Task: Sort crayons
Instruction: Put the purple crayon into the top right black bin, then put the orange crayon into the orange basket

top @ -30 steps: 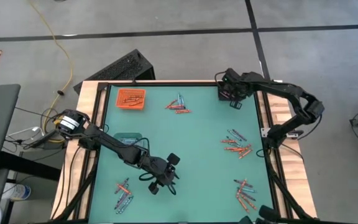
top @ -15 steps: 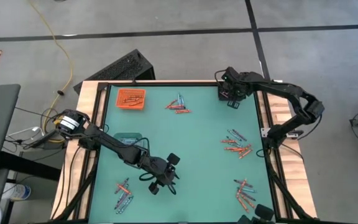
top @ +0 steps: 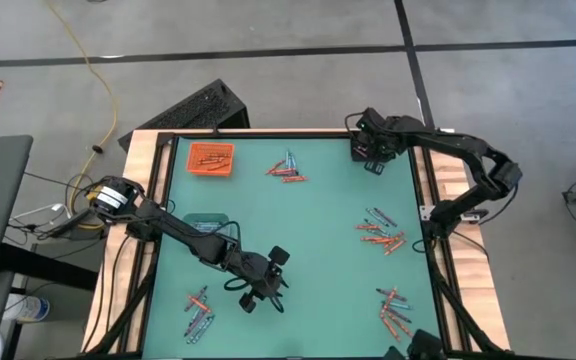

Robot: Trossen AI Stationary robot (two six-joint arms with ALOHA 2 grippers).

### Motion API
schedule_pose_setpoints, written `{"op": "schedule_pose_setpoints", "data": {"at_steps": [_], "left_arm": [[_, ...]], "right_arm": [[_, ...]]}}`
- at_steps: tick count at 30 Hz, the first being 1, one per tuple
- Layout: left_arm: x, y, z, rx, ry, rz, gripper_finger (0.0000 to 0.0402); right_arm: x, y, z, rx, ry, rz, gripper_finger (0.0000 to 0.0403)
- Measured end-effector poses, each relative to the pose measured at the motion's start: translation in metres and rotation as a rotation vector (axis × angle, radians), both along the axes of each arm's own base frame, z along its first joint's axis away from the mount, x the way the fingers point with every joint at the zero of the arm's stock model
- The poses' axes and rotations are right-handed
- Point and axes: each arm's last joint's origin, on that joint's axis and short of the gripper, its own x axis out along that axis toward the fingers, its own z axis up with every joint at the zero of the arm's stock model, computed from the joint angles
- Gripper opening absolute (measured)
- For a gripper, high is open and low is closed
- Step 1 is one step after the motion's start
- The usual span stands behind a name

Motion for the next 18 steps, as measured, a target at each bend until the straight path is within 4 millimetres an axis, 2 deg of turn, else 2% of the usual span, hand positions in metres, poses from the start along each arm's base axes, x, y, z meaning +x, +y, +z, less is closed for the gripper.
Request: {"op": "schedule_pose_setpoints", "data": {"at_steps": [4,8,14,18], "left_arm": [[0.0,0.0,0.0,0.0,0.0,0.0,0.0115],[0.0,0.0,0.0,0.0,0.001,0.0,0.0115],[0.0,0.0,0.0,0.001,-0.003,0.01,0.0115],[0.001,0.0,0.001,0.004,-0.016,0.008,0.0115]], "right_arm": [[0.002,0.01,0.008,-0.01,-0.021,0.002,0.0163],[0.003,0.037,0.021,0.019,-0.042,0.039,0.0168],[0.01,0.103,0.041,0.286,-0.268,0.174,0.0167],[0.011,0.149,0.041,0.365,-0.295,0.329,0.0166]]}}
